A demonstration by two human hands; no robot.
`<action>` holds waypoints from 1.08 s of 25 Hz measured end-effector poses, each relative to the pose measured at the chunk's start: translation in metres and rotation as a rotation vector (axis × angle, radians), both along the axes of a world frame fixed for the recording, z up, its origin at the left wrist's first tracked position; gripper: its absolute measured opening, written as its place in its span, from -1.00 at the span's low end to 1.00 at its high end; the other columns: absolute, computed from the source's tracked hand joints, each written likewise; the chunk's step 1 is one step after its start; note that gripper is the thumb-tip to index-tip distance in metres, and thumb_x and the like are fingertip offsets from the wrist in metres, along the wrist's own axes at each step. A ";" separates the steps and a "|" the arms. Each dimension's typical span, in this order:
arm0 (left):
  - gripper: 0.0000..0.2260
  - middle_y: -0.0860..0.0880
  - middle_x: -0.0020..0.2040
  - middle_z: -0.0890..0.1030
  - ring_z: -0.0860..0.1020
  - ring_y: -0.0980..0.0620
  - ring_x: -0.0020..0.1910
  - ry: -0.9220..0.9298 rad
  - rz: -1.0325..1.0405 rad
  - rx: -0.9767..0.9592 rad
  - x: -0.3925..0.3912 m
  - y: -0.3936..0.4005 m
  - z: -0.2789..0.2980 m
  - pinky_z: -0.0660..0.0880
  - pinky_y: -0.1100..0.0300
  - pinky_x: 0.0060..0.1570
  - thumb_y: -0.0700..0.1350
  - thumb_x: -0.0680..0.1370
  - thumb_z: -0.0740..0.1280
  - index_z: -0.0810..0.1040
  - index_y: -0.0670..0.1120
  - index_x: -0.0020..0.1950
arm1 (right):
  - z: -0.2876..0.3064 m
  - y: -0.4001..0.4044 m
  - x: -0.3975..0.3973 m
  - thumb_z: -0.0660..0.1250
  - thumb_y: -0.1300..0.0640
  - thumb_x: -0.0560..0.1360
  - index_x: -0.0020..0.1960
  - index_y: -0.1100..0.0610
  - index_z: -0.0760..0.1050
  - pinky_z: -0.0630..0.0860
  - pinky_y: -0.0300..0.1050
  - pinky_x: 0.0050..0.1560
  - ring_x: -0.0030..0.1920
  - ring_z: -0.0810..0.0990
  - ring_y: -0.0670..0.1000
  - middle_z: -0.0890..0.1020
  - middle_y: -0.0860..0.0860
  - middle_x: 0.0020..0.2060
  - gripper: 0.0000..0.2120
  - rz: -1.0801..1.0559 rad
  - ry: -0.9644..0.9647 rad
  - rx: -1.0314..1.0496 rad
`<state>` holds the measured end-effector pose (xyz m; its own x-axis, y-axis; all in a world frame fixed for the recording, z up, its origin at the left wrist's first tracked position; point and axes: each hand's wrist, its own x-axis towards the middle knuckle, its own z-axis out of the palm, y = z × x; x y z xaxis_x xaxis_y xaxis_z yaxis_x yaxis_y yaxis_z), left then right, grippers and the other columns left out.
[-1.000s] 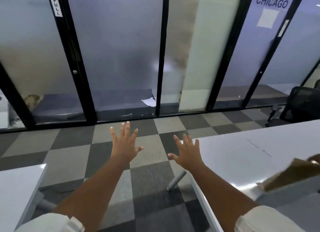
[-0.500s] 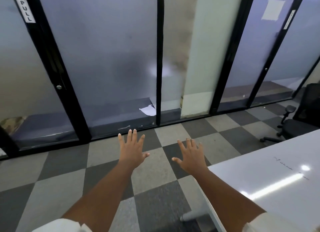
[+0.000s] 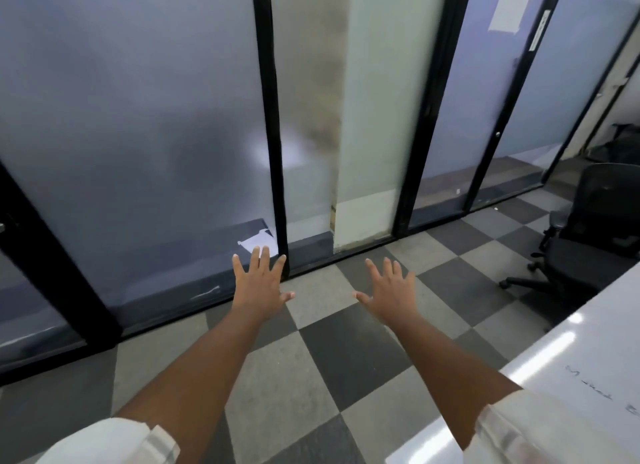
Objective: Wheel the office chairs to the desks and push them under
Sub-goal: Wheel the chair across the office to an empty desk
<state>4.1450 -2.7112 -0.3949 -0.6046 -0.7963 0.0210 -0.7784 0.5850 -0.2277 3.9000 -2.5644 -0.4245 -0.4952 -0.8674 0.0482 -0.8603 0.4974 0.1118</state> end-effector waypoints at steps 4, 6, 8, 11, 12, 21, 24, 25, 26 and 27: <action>-0.19 -0.16 0.66 -0.13 -0.17 -0.17 0.64 0.017 -0.080 0.023 -0.062 -0.068 0.005 -0.10 -0.40 0.50 0.44 0.57 0.05 -0.12 0.06 0.67 | 0.009 -0.046 -0.051 -0.01 -0.46 0.56 0.66 -0.05 -0.13 0.14 0.30 0.50 0.60 0.11 0.22 0.11 0.18 0.61 -0.17 -0.076 0.008 -0.007; -0.17 -0.15 0.67 -0.12 -0.18 -0.16 0.64 0.031 -0.145 0.043 -0.103 -0.108 0.003 -0.10 -0.39 0.49 0.49 0.54 0.01 -0.12 0.07 0.67 | 0.006 -0.070 -0.081 -0.01 -0.46 0.56 0.66 -0.04 -0.12 0.13 0.30 0.49 0.59 0.11 0.21 0.12 0.17 0.61 -0.17 -0.120 0.008 -0.019; -0.15 -0.14 0.67 -0.10 -0.17 -0.15 0.64 0.058 -0.234 0.069 -0.150 -0.149 -0.003 -0.13 -0.38 0.50 0.52 0.52 -0.01 -0.09 0.09 0.67 | 0.004 -0.095 -0.115 0.02 -0.45 0.56 0.66 -0.04 -0.08 0.14 0.32 0.49 0.58 0.13 0.21 0.15 0.16 0.60 -0.17 -0.177 0.008 -0.029; -0.20 -0.12 0.66 0.02 -0.10 -0.15 0.64 0.076 -0.361 0.088 -0.218 -0.207 -0.014 -0.11 -0.38 0.49 0.53 0.51 -0.03 0.04 0.14 0.65 | 0.004 -0.135 -0.163 0.06 -0.44 0.55 0.65 -0.04 -0.03 0.17 0.33 0.47 0.57 0.16 0.22 0.19 0.17 0.58 -0.18 -0.277 0.034 -0.057; -0.22 -0.11 0.64 0.10 -0.06 -0.15 0.64 0.053 -0.408 0.110 -0.244 -0.226 -0.017 -0.08 -0.38 0.48 0.53 0.50 -0.03 0.10 0.16 0.63 | 0.006 -0.146 -0.179 0.07 -0.44 0.55 0.64 -0.04 -0.02 0.18 0.33 0.47 0.56 0.16 0.22 0.20 0.17 0.57 -0.19 -0.308 0.023 -0.060; -0.17 -0.09 0.62 0.18 0.05 -0.13 0.61 -0.016 -0.662 0.144 -0.452 -0.308 -0.022 0.04 -0.30 0.46 0.55 0.49 -0.03 0.12 0.11 0.64 | -0.015 -0.174 -0.313 0.03 -0.49 0.52 0.64 -0.07 0.00 0.30 0.23 0.38 0.52 0.24 0.20 0.25 0.16 0.55 -0.17 -0.646 -0.037 -0.083; -0.18 -0.10 0.62 0.16 0.05 -0.12 0.62 -0.042 -0.712 0.135 -0.525 -0.321 -0.035 0.06 -0.30 0.46 0.53 0.51 -0.02 0.09 0.10 0.65 | -0.029 -0.173 -0.373 0.04 -0.51 0.49 0.63 -0.12 0.05 0.36 0.19 0.29 0.43 0.32 0.19 0.32 0.14 0.49 -0.17 -0.704 -0.017 -0.033; -0.19 -0.10 0.63 0.15 0.04 -0.11 0.62 -0.054 -0.732 0.130 -0.558 -0.324 -0.039 0.07 -0.29 0.46 0.53 0.51 -0.02 0.08 0.11 0.65 | -0.032 -0.173 -0.398 0.04 -0.52 0.48 0.62 -0.13 0.07 0.35 0.18 0.27 0.41 0.33 0.19 0.33 0.14 0.48 -0.17 -0.720 -0.021 -0.019; -0.19 -0.10 0.63 0.14 0.03 -0.11 0.62 -0.064 -0.753 0.127 -0.585 -0.324 -0.042 0.06 -0.29 0.47 0.52 0.51 -0.02 0.07 0.11 0.65 | -0.033 -0.173 -0.420 0.04 -0.53 0.47 0.62 -0.13 0.08 0.35 0.19 0.27 0.40 0.33 0.19 0.34 0.14 0.47 -0.16 -0.730 -0.025 -0.006; -0.19 -0.10 0.64 0.12 0.02 -0.10 0.63 -0.060 -0.771 0.139 -0.617 -0.325 -0.043 0.05 -0.30 0.48 0.52 0.52 -0.01 0.05 0.11 0.66 | -0.033 -0.173 -0.445 0.03 -0.53 0.46 0.62 -0.13 0.09 0.35 0.19 0.27 0.40 0.34 0.19 0.34 0.14 0.46 -0.16 -0.743 -0.022 0.005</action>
<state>3.5282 -3.0363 -0.4380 -0.9846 -0.1445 -0.0981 -0.1299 0.9814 -0.1415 3.4545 -2.7375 -0.4577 -0.9523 -0.3037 0.0285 -0.2994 0.9486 0.1021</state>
